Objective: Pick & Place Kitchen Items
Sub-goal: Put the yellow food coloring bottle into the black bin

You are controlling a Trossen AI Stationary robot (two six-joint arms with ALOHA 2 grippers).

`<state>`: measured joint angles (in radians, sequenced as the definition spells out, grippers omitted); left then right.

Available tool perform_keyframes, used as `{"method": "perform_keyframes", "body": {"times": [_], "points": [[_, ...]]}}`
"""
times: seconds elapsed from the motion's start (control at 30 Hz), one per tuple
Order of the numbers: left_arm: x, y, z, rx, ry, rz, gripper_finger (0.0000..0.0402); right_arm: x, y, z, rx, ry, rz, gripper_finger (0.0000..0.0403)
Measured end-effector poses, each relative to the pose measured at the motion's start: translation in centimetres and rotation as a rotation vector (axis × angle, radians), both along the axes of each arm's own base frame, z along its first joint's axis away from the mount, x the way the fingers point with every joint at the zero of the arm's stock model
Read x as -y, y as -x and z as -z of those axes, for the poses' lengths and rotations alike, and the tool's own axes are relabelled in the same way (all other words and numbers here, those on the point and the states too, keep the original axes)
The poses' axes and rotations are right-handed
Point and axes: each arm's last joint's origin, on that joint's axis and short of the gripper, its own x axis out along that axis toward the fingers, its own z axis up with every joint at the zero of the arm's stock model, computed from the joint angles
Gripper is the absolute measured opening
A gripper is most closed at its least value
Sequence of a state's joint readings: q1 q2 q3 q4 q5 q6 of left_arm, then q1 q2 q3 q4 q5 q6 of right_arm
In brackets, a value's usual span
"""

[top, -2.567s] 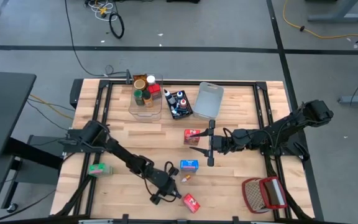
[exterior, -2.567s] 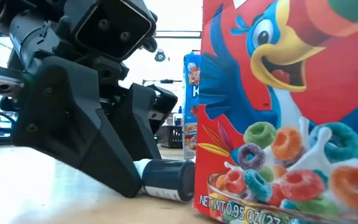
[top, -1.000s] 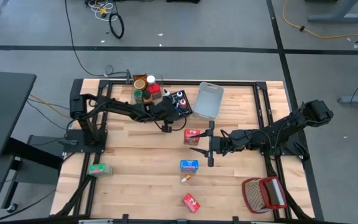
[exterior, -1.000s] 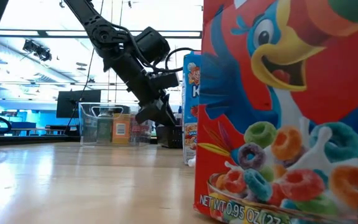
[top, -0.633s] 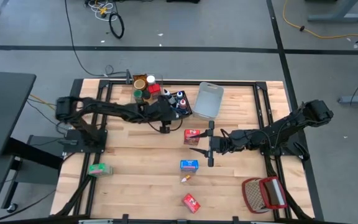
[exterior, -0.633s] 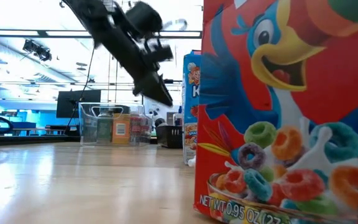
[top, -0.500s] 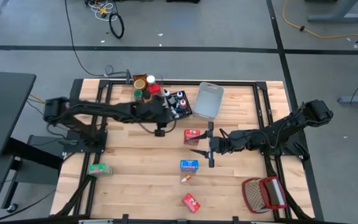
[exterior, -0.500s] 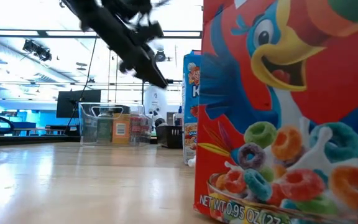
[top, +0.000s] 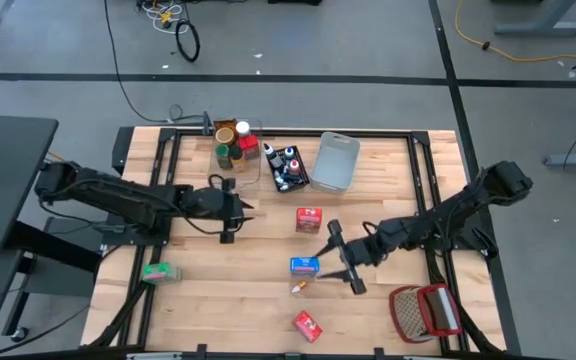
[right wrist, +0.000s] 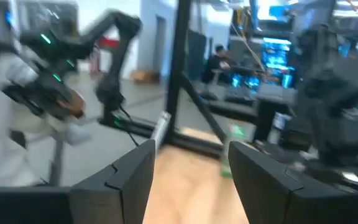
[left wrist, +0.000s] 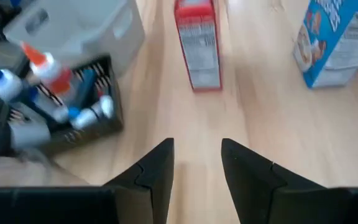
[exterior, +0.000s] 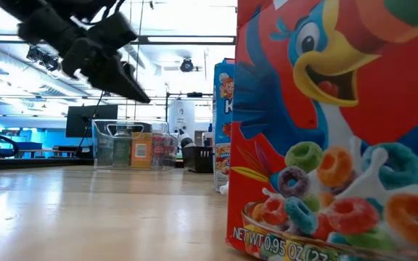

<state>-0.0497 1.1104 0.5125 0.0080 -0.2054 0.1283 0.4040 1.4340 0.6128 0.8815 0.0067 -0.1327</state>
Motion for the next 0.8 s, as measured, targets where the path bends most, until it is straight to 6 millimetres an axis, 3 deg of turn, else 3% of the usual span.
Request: {"method": "perform_keyframes", "body": {"times": [0.2,0.47,0.67,0.8], "points": [[0.4,0.9,1.3,-0.02,0.012,-0.023,0.0142,-3.1,-2.0,-0.9,-0.028,-0.173,-0.096,0.0215],[0.5,0.9,1.4,-0.018,0.021,-0.032,0.0142,-6.6,-5.9,-2.2,-0.322,-0.113,-0.095,0.0215],[0.7,1.0,1.5,-0.033,0.034,-0.03,0.0142,-6.8,-5.3,-1.2,-0.559,-0.057,0.157,0.0215],[0.7,1.0,1.5,-0.029,0.035,-0.027,0.0142,-7.1,-4.5,-0.3,-0.655,-0.027,0.214,0.0215]]}}
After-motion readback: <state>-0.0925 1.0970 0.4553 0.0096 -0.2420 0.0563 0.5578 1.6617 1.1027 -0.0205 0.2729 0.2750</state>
